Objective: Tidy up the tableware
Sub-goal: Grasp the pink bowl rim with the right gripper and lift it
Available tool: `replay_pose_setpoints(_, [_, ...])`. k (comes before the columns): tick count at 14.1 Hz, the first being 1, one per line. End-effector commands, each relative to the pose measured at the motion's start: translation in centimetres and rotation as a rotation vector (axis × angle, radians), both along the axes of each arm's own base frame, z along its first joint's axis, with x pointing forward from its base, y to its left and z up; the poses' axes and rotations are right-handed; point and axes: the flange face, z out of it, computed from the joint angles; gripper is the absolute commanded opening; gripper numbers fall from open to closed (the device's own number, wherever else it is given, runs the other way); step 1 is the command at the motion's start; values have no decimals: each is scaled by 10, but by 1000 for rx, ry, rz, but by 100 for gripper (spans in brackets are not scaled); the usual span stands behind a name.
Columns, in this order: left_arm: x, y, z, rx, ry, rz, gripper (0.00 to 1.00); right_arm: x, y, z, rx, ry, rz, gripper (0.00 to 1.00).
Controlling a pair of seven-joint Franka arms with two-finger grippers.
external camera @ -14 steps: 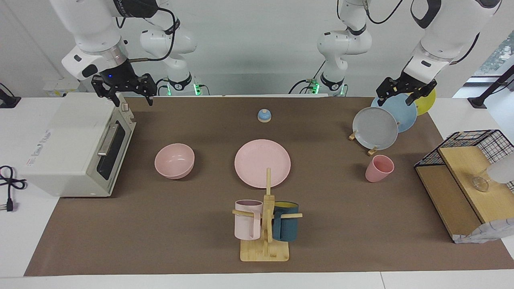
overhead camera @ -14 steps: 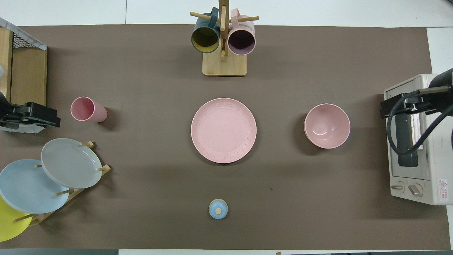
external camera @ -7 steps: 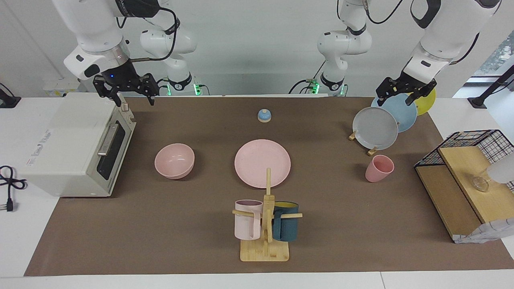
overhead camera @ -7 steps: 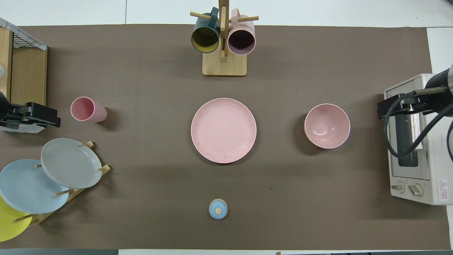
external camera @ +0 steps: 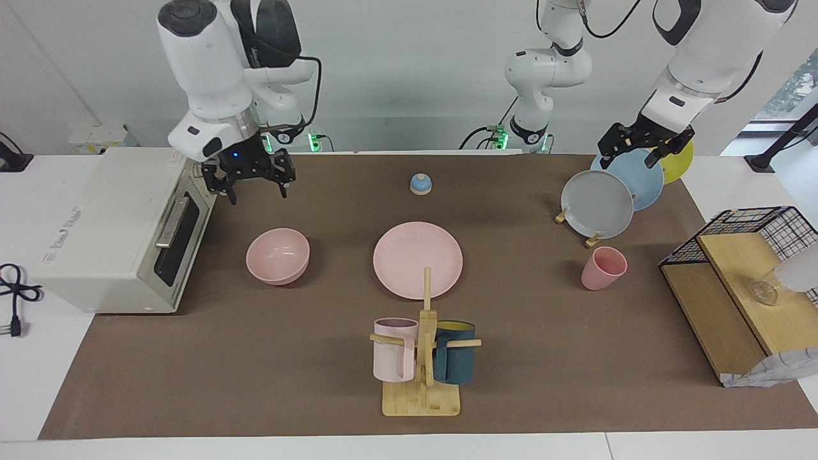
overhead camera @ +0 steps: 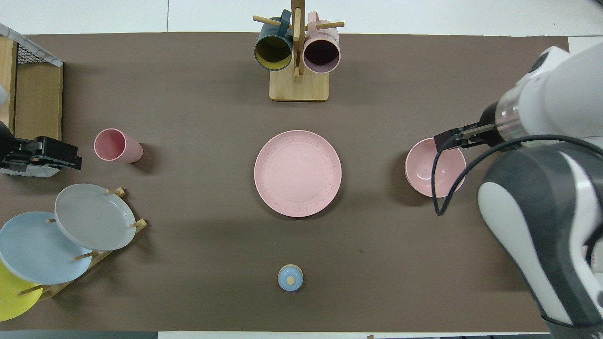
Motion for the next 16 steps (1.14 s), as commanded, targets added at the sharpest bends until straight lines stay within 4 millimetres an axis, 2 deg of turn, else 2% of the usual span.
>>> replay_pose_setpoints(1, [-16,-2,-9,12,10,-7,100,16,15,-75,20,1,-23,100])
replay_pose_setpoints(2, [-23,-4,-14,14,22,-16,100,14,14,-95,19,5,-20,100])
replay_pose_setpoints(3, [-27,-20,-16,16,21,-41,100,10,14,-108,20,5,-23,100])
replay_pose_setpoints(4, [-30,-28,-16,17,29,-49,100,8,14,-123,23,-8,-28,100])
replay_pose_setpoints(6, [-29,-33,-11,15,18,-53,100,2,25,-151,32,-15,-59,100])
replay_pose_setpoints(7, [-29,-33,-13,15,18,-52,100,1,29,-159,31,-1,-75,100])
replay_pose_setpoints(9, [-27,-18,-12,12,11,-22,100,-3,27,-177,23,29,-80,91])
replay_pose_setpoints(13, [-21,-26,0,7,-39,-18,100,-5,27,-200,17,62,-105,71])
replay_pose_setpoints(14, [-19,-26,1,4,-63,-6,100,-5,28,-200,18,59,-106,62])
replay_pose_setpoints(16, [-17,-23,0,4,-64,5,100,-5,27,-202,16,61,-102,33])
